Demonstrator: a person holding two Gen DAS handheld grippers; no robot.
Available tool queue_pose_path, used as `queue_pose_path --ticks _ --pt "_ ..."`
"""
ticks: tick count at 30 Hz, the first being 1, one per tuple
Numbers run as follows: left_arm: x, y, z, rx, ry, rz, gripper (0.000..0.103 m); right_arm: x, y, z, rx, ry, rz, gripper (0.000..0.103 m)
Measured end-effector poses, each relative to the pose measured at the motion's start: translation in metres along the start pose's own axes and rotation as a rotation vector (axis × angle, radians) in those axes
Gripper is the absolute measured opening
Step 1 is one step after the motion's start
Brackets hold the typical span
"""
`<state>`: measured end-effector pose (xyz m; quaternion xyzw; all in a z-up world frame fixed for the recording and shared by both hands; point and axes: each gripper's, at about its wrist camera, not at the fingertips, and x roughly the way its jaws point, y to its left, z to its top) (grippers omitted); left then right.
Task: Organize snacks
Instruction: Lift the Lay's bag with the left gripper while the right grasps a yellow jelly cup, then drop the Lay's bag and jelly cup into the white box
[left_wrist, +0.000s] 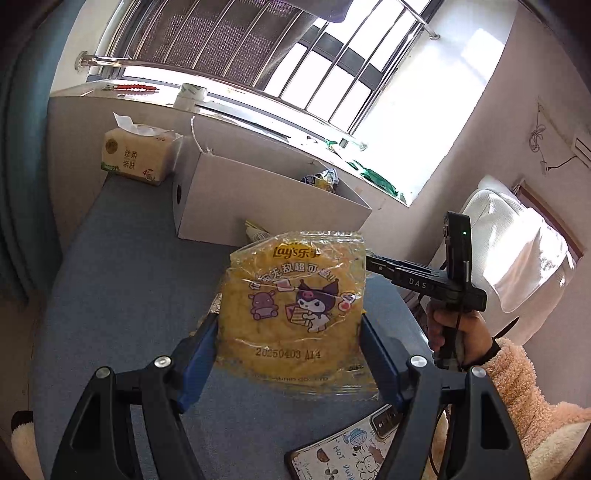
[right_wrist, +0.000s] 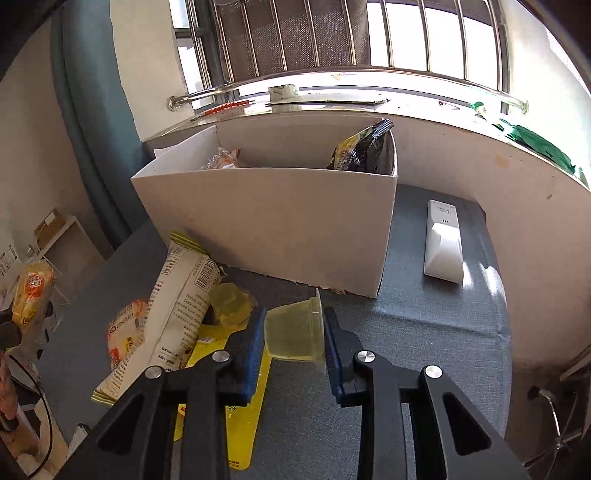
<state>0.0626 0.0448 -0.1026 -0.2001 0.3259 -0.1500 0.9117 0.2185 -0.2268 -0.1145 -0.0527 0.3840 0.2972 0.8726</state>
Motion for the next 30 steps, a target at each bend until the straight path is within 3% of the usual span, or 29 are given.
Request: queue_pose_path --ticks 7,11,16,18,21,22,23,24,25,26,30 --pt "0.009 -0.025 0.058 0.133 -0.06 0.025 0.078 -0.062 0.033 0.034 -0.003 -0.179 0.082 0.032" --pt "0.03 -0.033 0.111 0.163 -0.088 0.023 0.078 -0.061 0.041 0.071 -0.016 -0.214 0.072 0.032" --pt "0.085 -0.026 0.183 0.162 -0.058 0.084 0.078 -0.025 0.02 0.123 0.053 -0.169 0.057 0.032" --pt "0.108 -0.021 0.203 0.158 -0.034 0.13 0.078 -0.009 0.006 0.135 0.106 -0.139 0.067 0.032" --pt "0.136 -0.01 0.221 0.126 -0.01 0.134 0.079 0.01 -0.009 0.146 0.134 -0.118 0.014 0.033" --pt "0.142 -0.007 0.225 0.125 -0.002 0.138 0.082 0.015 -0.014 0.148 0.154 -0.109 0.006 0.033" --pt "0.149 -0.005 0.227 0.128 0.014 0.154 0.092 0.018 -0.021 0.149 0.185 -0.099 -0.003 0.034" --pt "0.156 -0.003 0.228 0.123 0.034 0.192 0.101 0.021 -0.028 0.15 0.214 -0.088 -0.01 0.054" --pt "0.159 -0.001 0.228 0.119 0.039 0.219 0.103 0.023 -0.034 0.15 0.242 -0.077 -0.005 0.091" --pt "0.158 0.0 0.224 0.12 0.037 0.231 0.103 0.023 -0.039 0.149 0.264 -0.079 0.008 0.103" --pt "0.155 0.003 0.211 0.129 0.058 0.233 0.103 0.006 -0.035 0.141 0.215 -0.153 -0.014 0.103"
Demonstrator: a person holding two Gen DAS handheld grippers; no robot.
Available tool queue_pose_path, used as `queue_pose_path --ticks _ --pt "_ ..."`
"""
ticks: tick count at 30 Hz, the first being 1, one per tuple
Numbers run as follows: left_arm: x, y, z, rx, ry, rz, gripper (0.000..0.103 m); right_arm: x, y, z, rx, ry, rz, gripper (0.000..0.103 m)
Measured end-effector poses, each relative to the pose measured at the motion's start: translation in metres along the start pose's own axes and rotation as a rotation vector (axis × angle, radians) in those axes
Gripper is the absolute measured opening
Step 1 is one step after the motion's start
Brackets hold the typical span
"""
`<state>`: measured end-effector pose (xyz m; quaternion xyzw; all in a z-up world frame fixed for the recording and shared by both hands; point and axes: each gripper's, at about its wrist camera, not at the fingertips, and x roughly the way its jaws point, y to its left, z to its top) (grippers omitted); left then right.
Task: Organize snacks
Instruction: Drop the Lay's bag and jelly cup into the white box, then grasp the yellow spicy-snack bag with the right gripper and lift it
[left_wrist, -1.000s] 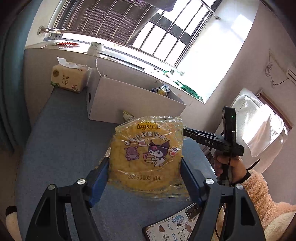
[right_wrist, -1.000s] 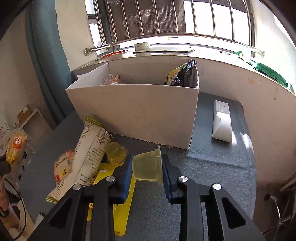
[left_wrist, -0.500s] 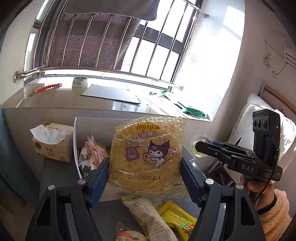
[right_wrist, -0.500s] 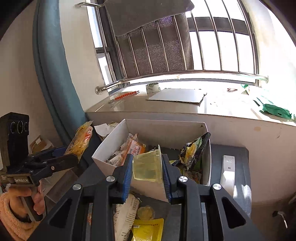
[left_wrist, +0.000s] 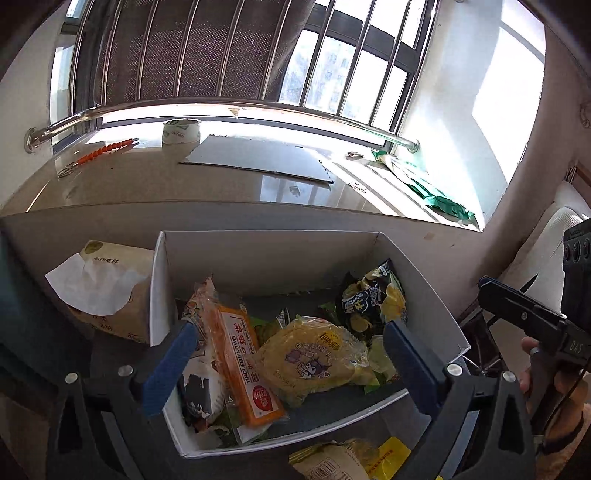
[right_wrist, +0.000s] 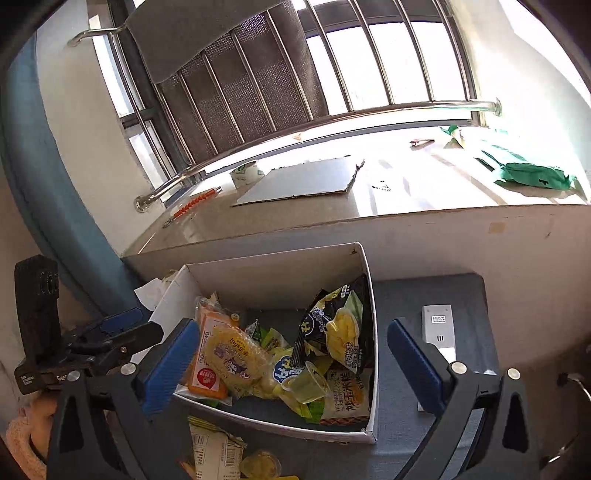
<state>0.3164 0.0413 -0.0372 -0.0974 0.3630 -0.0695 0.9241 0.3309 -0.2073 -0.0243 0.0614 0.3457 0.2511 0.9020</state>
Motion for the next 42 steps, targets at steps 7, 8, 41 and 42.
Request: queue_pose_path --ticks 7,8,41,42 --pt "-0.032 -0.01 -0.015 0.041 -0.044 -0.022 0.103 -0.027 0.027 -0.013 -0.091 -0.047 0.021 0.103" --pt "-0.043 -0.012 -0.02 0.057 -0.06 -0.027 0.103 -0.034 0.031 -0.017 -0.096 -0.059 0.029 0.103" --pt "-0.167 -0.035 -0.24 0.019 -0.142 0.063 0.103 -0.108 0.06 -0.228 -0.112 0.028 -0.16 0.103" --pt "-0.167 -0.035 -0.24 0.024 -0.143 0.061 0.103 -0.102 0.057 -0.227 -0.1 0.049 -0.151 0.103"
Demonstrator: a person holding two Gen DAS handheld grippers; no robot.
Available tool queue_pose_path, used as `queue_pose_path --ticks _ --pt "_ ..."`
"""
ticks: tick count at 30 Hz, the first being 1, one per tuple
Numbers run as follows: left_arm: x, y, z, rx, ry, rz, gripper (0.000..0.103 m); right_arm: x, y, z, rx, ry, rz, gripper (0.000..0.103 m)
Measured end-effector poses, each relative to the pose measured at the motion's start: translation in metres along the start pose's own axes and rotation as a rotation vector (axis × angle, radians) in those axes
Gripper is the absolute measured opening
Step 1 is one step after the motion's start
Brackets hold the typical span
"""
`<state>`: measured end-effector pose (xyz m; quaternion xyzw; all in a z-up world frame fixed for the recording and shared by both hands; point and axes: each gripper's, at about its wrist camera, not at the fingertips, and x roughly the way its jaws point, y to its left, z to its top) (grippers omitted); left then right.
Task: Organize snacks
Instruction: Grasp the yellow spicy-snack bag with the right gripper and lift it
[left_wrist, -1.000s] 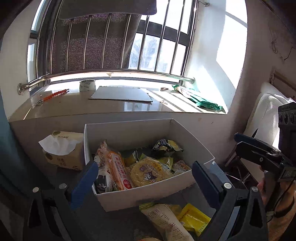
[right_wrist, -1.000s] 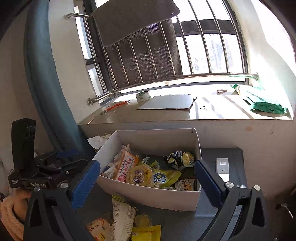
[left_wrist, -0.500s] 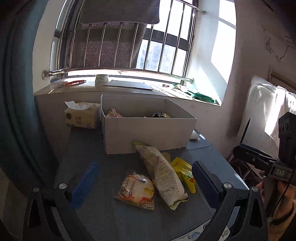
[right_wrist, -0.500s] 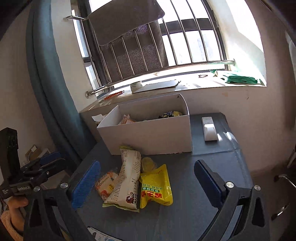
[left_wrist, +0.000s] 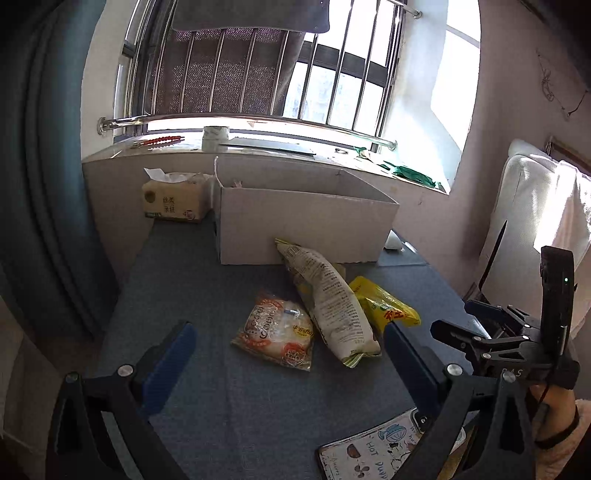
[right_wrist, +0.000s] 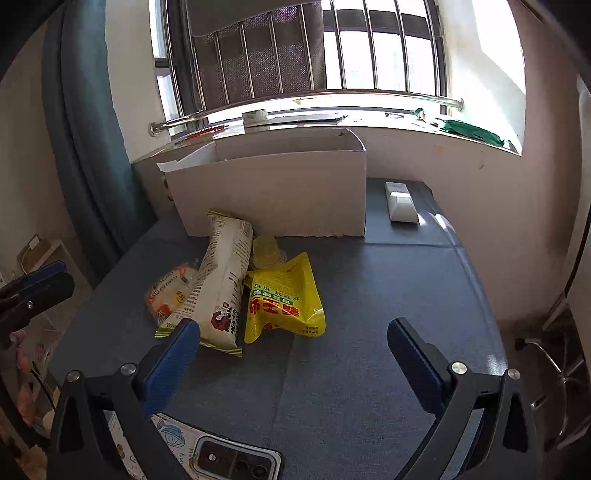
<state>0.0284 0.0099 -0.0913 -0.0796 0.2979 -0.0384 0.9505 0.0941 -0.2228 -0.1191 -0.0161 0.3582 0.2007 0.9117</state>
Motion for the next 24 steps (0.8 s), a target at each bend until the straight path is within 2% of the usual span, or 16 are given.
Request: queue_pose_path --ticks 3,6,10,14,19,20,21,22,24 --pt "0.0 0.002 -0.001 -0.003 0.005 -0.017 0.103 0.017 0.0 0.003 -0.008 0.033 -0.007 0.103" --pt "0.003 0.002 -0.001 -0.012 0.018 -0.016 0.103 0.037 0.007 0.011 -0.084 0.049 -0.034 0.103" --pt "0.001 0.001 0.0 -0.004 0.009 -0.02 0.103 0.07 0.009 0.02 -0.115 0.113 -0.106 0.103" --pt "0.004 0.003 -0.002 -0.009 0.024 -0.018 0.103 0.097 0.012 0.02 -0.147 0.189 -0.095 0.103" --pt "0.009 0.006 -0.004 -0.03 0.037 -0.018 0.103 0.113 0.006 0.019 -0.126 0.252 -0.061 0.101" --pt "0.01 0.006 -0.004 -0.032 0.04 -0.015 0.103 0.112 0.004 0.019 -0.119 0.247 -0.044 0.094" --pt "0.012 0.006 -0.005 -0.033 0.047 -0.015 0.103 0.109 0.003 0.018 -0.119 0.223 -0.039 0.072" --pt "0.013 0.006 -0.005 -0.033 0.052 -0.014 0.103 0.105 0.002 0.019 -0.124 0.208 -0.032 0.057" --pt "0.017 0.005 -0.006 -0.031 0.062 -0.01 0.103 0.1 -0.002 0.019 -0.074 0.213 0.043 0.042"
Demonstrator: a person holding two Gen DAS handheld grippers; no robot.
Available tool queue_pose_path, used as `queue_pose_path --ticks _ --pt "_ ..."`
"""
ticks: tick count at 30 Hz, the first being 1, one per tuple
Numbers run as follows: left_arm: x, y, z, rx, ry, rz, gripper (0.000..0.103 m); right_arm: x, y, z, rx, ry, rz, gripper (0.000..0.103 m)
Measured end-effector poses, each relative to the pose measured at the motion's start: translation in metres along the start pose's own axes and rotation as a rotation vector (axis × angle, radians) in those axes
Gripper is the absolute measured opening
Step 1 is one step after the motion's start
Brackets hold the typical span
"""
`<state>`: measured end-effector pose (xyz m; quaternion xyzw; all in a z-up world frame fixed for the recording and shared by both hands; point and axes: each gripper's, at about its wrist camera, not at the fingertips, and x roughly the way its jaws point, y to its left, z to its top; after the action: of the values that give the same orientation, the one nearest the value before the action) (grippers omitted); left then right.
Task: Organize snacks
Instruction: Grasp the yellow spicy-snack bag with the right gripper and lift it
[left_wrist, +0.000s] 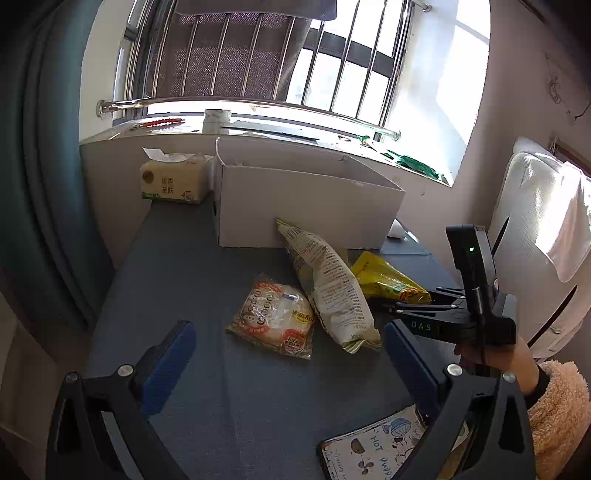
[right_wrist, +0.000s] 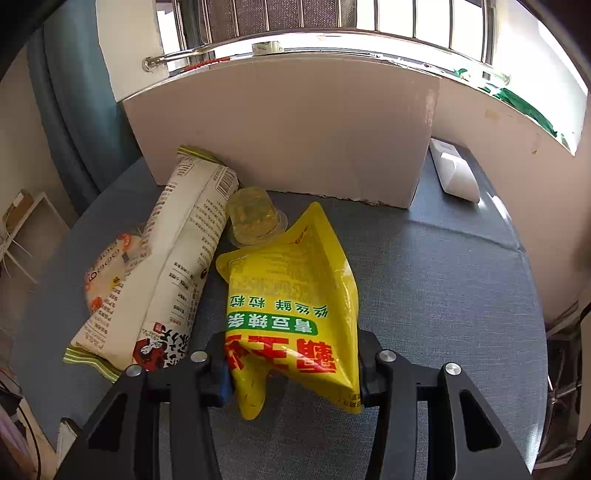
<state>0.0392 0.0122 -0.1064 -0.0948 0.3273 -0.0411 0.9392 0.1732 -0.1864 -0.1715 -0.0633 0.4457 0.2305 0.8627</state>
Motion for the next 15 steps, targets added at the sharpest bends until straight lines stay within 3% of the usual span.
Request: queue_pose_path --ticks 7,15 --pt "0.03 -0.011 0.013 0.035 0.08 -0.019 0.103 -0.043 -0.011 -0.024 0.059 -0.08 0.073 0.038" --pt "0.111 -0.041 0.047 0.121 0.23 -0.02 0.103 -0.088 -0.007 -0.044 0.051 -0.17 0.109 0.038"
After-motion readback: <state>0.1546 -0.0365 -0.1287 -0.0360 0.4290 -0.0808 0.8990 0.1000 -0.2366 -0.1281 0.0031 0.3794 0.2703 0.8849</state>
